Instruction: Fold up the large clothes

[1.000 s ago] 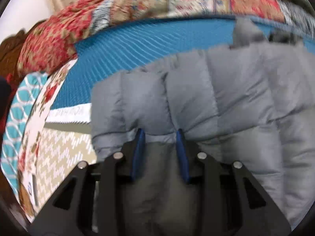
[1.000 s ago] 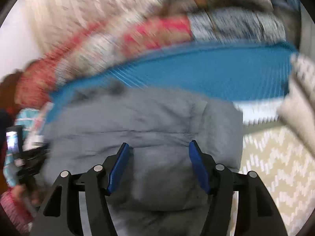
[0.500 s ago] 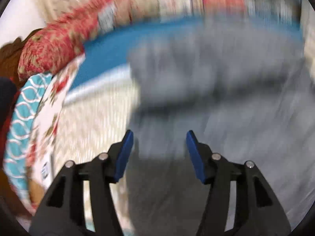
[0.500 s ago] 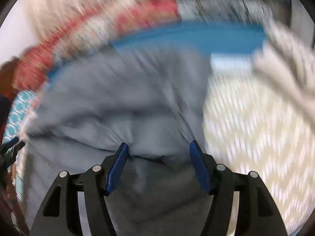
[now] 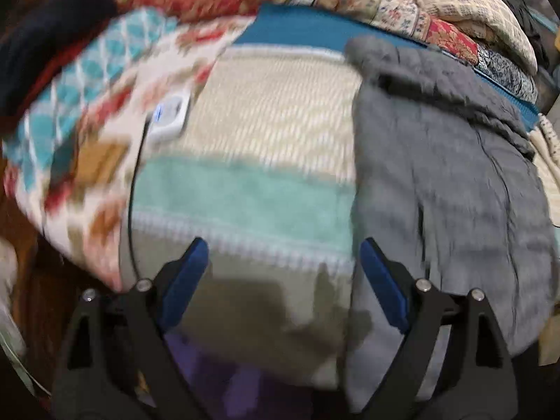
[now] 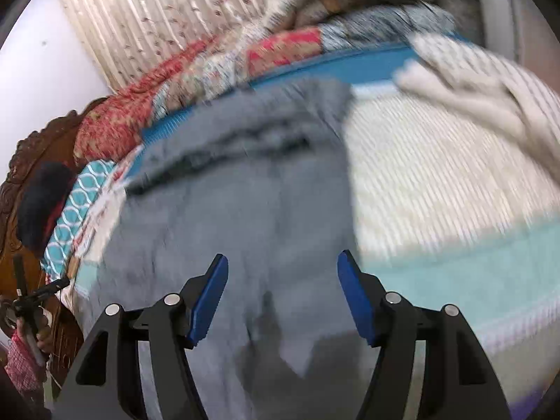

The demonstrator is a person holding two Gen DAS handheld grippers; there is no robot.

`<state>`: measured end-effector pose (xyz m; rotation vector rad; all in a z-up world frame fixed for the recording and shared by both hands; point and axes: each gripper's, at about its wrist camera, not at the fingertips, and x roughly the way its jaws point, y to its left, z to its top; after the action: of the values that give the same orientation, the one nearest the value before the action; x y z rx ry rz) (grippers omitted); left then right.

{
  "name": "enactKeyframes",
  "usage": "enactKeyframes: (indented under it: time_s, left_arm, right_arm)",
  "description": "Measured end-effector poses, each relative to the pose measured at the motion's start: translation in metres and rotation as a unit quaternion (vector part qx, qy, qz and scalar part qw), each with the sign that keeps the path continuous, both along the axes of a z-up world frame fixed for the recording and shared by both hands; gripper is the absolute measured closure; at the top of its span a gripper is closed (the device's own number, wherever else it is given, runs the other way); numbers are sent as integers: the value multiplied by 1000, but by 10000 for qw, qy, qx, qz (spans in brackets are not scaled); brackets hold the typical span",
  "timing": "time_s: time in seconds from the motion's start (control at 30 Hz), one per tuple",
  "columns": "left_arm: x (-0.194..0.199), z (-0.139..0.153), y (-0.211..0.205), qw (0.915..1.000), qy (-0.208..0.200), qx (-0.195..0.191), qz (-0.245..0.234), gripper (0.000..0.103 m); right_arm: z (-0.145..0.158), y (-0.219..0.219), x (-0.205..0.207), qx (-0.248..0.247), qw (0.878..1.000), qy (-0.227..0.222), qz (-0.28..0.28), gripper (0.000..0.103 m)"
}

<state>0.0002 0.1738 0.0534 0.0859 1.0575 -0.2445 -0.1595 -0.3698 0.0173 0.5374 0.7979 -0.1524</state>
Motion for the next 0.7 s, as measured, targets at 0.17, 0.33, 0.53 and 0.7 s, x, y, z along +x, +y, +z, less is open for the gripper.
enactKeyframes:
  time_s: [0.17,0.33,0.53,0.7]
  left_arm:
    - [-48,-31,24,9938,752,-811,95,18]
    - [-64,-56,11,9815,1244,-1452,-87,18]
    - [-80,-85,-24,9749,1676,-1399,-447,19]
    - [-91,-69,-32,9734,1594,-1471,-733,77]
  right_arm:
    - [-29,5,-75,553,9978,133,-329,25]
    - [-52,13,-106,1157,9926,345,-142,25]
    - [-68,29,-109,1389,9888,488,224,25]
    - [-81,47,-111,1898,9791,486,548,70]
